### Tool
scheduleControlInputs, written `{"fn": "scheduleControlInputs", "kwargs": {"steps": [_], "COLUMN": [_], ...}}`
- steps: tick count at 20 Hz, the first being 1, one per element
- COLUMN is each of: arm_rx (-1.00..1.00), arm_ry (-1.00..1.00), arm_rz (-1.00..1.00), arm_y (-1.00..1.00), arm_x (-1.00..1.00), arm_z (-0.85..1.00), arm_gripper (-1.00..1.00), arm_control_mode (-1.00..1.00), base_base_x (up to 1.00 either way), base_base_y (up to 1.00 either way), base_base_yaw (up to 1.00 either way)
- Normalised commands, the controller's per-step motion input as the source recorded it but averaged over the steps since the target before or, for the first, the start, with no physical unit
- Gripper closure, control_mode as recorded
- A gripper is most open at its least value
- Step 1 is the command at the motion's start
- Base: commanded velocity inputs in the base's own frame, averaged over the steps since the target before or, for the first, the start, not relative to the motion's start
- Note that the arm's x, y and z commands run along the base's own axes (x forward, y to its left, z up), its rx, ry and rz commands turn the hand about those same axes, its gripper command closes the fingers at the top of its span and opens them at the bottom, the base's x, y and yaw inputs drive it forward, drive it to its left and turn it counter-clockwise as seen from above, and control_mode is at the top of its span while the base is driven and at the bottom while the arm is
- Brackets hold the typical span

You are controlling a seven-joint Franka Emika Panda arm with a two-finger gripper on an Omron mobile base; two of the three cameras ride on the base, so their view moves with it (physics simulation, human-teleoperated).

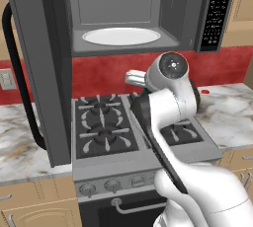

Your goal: Place the sponge inside the microwave to prepare for sanitizing.

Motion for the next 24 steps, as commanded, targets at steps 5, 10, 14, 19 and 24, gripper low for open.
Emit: {"fn": "scheduleControlInputs", "kwargs": {"steps": [5,10,14,19,24], "arm_rx": [0.00,0.00,0.00,0.02,0.01], "arm_ry": [0.00,0.00,-0.02,-0.01,0.00], "arm_rz": [-0.03,0.00,0.00,0.00,0.00], "arm_y": [-0.32,-0.08,0.00,-0.03,-0.05], "arm_x": [-0.08,-0.07,-0.01,0.02,0.07], "arm_z": [0.37,0.47,0.54,0.13,0.00], "arm_gripper": [1.00,1.00,1.00,1.00,1.00], "arm_control_mode": [-1.00,-1.00,-1.00,-1.00,-1.00], "base_base_x": [0.00,0.00,0.00,0.00,0.00], "base_base_y": [0.00,0.00,0.00,0.00,0.00], "base_base_yaw": [0.00,0.00,0.00,0.00,0.00]}}
